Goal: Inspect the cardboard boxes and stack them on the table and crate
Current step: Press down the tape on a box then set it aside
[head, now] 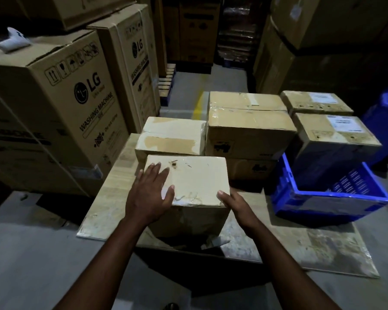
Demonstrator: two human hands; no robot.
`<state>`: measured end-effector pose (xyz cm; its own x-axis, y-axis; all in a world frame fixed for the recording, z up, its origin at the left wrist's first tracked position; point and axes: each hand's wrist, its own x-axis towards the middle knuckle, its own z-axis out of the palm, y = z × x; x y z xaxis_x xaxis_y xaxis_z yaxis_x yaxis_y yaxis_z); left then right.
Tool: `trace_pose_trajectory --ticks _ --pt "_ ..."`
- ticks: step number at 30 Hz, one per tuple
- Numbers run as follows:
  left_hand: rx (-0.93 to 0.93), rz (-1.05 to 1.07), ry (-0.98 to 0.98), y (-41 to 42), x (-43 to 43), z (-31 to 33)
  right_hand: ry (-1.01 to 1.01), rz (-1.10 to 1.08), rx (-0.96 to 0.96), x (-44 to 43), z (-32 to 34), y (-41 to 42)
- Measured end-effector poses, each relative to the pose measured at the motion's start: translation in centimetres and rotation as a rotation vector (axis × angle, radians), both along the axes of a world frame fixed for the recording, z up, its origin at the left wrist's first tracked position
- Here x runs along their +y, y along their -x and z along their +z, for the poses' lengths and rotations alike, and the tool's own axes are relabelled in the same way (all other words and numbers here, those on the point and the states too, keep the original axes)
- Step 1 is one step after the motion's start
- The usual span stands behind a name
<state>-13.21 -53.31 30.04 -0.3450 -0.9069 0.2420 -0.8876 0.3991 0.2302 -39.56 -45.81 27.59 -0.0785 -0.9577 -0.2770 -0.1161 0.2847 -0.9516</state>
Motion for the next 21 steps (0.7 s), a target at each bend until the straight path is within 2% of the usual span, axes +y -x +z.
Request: trace_pose_trajectory --ticks 3,6,10,16,21 --pt "0.093 0.097 -0.02 -0.1 -0.1 -0.4 0.006 -0.013 -0.09 0.3 0.0 -0.3" --pt "0.217 0.208 -0.12 -0.2 -0.1 -0.5 -0.013 -0.037 -0.154 0.3 0.1 -0.7" --pt "0.283 0.231 -0.148 0.1 0.0 -0.2 -0.03 -0.084 -0.212 0.3 0.3 -1.8" --pt "0.426 0.23 -0.133 0.1 0.7 0.6 -0.055 -0.014 0.076 0.1 0.7 -1.6" --pt "0.559 0.203 -0.176 0.8 1.0 -0.2 0.14 0.011 0.268 -0.9 4.4 -1.0"
